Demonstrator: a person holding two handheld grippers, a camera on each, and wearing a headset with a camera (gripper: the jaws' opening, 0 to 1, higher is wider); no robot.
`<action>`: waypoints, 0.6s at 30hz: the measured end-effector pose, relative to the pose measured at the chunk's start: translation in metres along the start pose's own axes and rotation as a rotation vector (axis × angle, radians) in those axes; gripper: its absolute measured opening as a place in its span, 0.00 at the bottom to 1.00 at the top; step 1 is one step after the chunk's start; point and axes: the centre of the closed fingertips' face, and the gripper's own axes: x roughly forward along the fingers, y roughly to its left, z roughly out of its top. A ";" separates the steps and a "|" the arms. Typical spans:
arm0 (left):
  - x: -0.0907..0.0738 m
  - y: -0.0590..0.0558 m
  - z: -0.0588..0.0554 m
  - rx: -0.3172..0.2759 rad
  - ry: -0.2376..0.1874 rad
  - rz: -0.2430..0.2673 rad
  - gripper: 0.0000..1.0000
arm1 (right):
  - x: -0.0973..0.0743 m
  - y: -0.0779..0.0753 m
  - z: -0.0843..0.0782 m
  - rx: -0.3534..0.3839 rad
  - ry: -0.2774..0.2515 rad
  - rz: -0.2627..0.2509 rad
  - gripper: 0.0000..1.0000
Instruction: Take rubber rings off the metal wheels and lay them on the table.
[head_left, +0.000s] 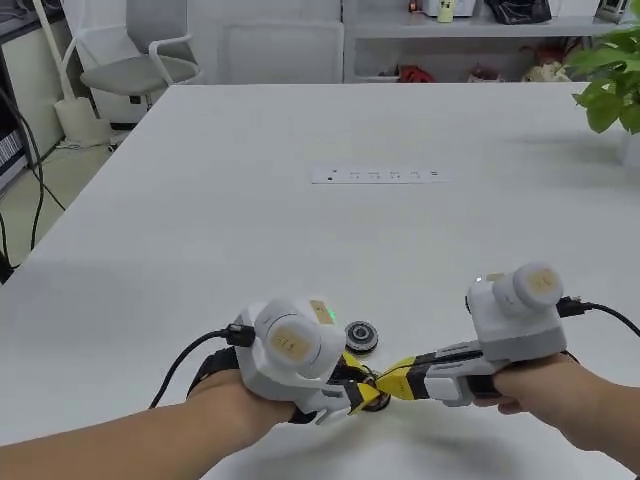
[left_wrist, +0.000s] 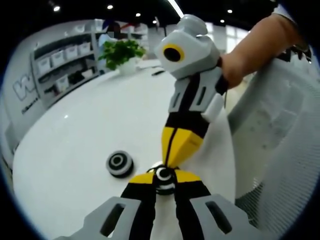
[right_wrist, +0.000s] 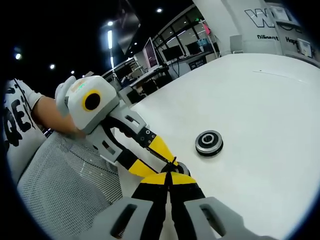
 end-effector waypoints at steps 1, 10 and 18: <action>0.000 0.000 0.000 -0.006 0.001 -0.004 0.14 | 0.000 -0.001 0.000 0.000 -0.002 0.000 0.00; -0.008 -0.002 0.003 0.005 -0.011 -0.023 0.18 | -0.003 -0.001 0.007 0.013 -0.025 0.003 0.00; -0.017 -0.003 0.010 0.009 -0.027 -0.033 0.23 | -0.005 0.001 0.013 0.022 -0.042 0.013 0.00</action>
